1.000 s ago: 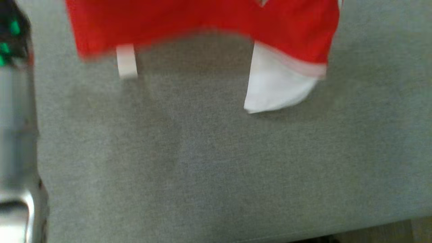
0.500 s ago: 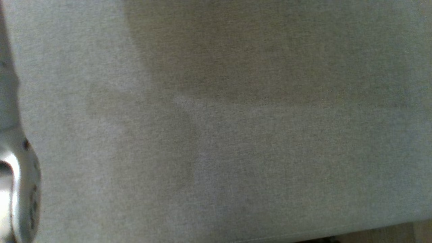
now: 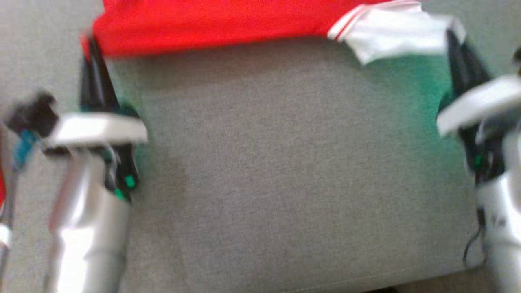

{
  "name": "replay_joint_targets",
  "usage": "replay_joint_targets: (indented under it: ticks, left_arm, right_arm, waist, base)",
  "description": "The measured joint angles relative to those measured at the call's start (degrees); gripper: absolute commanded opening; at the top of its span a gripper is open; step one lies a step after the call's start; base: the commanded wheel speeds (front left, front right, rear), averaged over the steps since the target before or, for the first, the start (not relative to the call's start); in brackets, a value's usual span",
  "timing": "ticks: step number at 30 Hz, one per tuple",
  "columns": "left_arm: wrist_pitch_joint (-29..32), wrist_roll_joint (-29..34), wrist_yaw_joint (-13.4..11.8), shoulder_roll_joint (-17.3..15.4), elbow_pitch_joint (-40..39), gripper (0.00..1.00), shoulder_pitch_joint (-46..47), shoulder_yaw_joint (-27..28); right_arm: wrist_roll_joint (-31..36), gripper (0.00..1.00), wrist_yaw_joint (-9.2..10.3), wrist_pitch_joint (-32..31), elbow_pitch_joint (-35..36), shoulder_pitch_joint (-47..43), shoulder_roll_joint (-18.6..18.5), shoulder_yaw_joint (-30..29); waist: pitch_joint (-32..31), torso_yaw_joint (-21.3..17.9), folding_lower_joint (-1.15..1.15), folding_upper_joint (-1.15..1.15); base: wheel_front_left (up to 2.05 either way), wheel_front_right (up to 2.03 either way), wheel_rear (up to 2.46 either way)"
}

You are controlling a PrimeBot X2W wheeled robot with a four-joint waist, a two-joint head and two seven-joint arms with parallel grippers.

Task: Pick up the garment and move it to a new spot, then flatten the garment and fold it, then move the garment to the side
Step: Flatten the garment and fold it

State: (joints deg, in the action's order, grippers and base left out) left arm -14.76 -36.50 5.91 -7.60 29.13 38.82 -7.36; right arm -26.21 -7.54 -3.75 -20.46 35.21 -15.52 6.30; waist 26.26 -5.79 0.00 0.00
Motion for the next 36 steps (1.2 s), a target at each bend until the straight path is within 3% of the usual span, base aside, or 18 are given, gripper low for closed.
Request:
replay_joint_targets:
  ticks: [3, 9, 17, 23, 28, 36]
  left_arm:
    - [0.04, 0.71, 0.18, 1.97, 1.26, 0.0, -9.43, -0.13]
    - [0.04, 1.15, 0.14, 2.99, -0.87, 0.0, -20.67, 0.04]
    - [2.53, 1.32, -3.12, 2.93, -5.97, 0.0, -32.9, -0.48]
    - [7.71, 3.39, -5.5, 0.54, -12.59, 0.0, -39.02, -2.59]
    - [9.66, 3.63, -6.0, 0.01, -18.06, 0.0, -40.69, -3.64]
    - [12.28, 3.45, -6.43, 0.66, -19.71, 0.0, -34.96, -5.11]
  right_arm:
    - [1.74, 0.0, 0.0, -7.92, 7.44, -12.39, 3.98, -5.61]
    - [6.15, 0.0, 0.0, -19.97, 19.74, -27.78, 9.62, -11.24]
    - [7.82, 0.0, 0.01, -33.98, 31.33, -40.84, 12.59, -14.1]
    - [7.78, 0.0, 0.0, -42.79, 37.61, -46.71, 13.03, -14.38]
    - [8.18, 0.0, 0.0, -41.13, 41.74, -46.29, 13.24, -16.02]
    - [9.57, 0.0, 0.0, -36.44, 37.17, -30.84, 11.05, -13.51]
  waist:
    - [-3.51, 0.13, -0.01, 0.0]
    - [-9.31, 0.79, -0.02, 0.0]
    - [-14.85, 2.11, -0.01, 0.0]
    - [-15.64, 2.8, 0.0, 0.0]
    - [-15.17, 2.85, 0.0, 0.0]
    - [-12.92, 3.09, 0.01, 0.0]
  base:
    - [0.0, 0.0, 0.0]
    - [0.0, 0.0, 0.0]
    - [0.0, 0.0, 0.0]
    - [0.0, 0.0, 0.0]
    - [0.0, 0.0, 0.0]
    - [0.0, 0.0, 0.0]
